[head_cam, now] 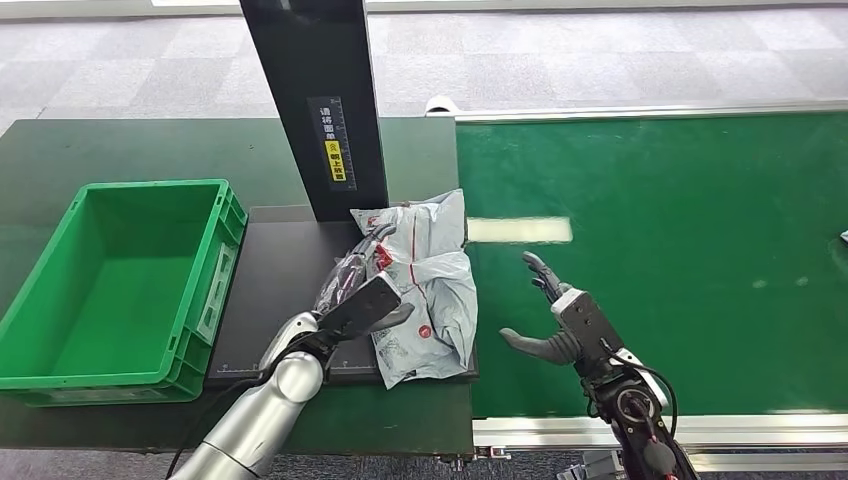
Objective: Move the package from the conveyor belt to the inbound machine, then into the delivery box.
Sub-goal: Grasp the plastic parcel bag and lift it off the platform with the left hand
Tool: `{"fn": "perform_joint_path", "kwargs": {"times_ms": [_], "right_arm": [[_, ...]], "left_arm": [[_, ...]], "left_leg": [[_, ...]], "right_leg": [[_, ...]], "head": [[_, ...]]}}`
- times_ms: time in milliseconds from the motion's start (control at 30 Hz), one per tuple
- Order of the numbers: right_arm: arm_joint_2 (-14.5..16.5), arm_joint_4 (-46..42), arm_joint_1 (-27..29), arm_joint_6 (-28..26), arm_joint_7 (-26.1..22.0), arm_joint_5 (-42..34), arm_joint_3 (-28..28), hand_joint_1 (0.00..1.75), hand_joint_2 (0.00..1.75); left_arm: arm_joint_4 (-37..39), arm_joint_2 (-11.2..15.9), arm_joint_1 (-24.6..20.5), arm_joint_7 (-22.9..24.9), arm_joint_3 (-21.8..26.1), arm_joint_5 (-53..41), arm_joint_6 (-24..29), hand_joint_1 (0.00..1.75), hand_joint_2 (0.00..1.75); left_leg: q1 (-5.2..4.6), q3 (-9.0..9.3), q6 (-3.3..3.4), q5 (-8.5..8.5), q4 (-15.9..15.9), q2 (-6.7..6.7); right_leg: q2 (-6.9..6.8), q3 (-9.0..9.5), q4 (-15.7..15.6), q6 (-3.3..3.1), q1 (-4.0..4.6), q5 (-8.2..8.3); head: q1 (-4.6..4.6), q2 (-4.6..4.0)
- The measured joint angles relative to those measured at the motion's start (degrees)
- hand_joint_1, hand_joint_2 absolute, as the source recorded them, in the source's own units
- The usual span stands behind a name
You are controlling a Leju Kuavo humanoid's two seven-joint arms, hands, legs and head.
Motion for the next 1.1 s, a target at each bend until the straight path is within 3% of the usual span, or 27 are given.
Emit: {"fn": "perform_joint_path", "kwargs": {"times_ms": [100, 167, 233, 300, 467, 1100], "right_arm": [[-0.1, 0.1, 0.0, 0.0, 0.3, -0.1, 0.0, 0.0, 1.75], [-0.2, 0.2, 0.0, 0.0, 0.3, -0.1, -0.1, 0.0, 1.75], [-0.3, 0.3, 0.0, -0.1, 0.3, 0.1, -0.1, 0.0, 1.75], [-0.2, 0.5, -0.1, -0.2, 0.6, 0.4, -0.1, 0.0, 1.75], [-0.1, 0.8, -0.2, -0.4, 1.2, 1.1, -0.1, 0.0, 1.75], [-0.2, 0.5, 0.9, -1.0, 1.9, 1.5, -0.5, 0.0, 1.75]], "left_arm": [[3.0, -0.1, -0.6, 2.8, -1.5, -1.3, -1.8, 0.0, 1.75], [5.2, -0.2, -0.9, 4.4, -2.3, -2.2, -3.5, 0.44, 1.75], [7.2, -0.2, -1.1, 5.6, -3.0, -3.0, -4.8, 1.18, 1.75], [8.8, -0.4, -1.6, 6.2, -3.4, -3.5, -5.3, 1.51, 1.75], [11.0, -0.5, -3.1, 6.4, -3.6, -3.6, -5.5, 1.67, 1.75], [11.1, -0.8, -2.5, 3.2, -1.9, -0.6, -4.7, 1.75, 1.75]], "left_leg": [[0.0, -0.02, 0.01, -0.02, 0.0, 0.0], [0.0, -0.02, 0.01, -0.02, 0.0, 0.01], [0.0, -0.02, 0.01, -0.02, 0.0, 0.0], [0.0, 0.0, 0.01, -0.02, 0.0, -0.02], [0.0, 0.1, 0.01, -0.01, 0.0, -0.07], [0.0, 0.22, 0.01, -0.01, 0.0, -0.07]], "right_leg": [[0.0, -0.02, 0.0, 0.0, 0.0, -0.01], [0.0, -0.02, 0.0, 0.0, 0.0, -0.02], [0.0, 0.0, 0.0, 0.0, 0.0, -0.02], [-0.01, 0.05, 0.0, 0.0, 0.0, -0.02], [-0.1, 0.22, 0.0, 0.0, 0.0, -0.02], [-0.09, 0.31, 0.0, 0.0, -0.01, -0.02]], "head": [[-0.01, 0.0], [0.0, 0.0], [0.0, 0.0], [0.0, 0.0], [0.01, 0.0], [0.01, 0.0]]}}
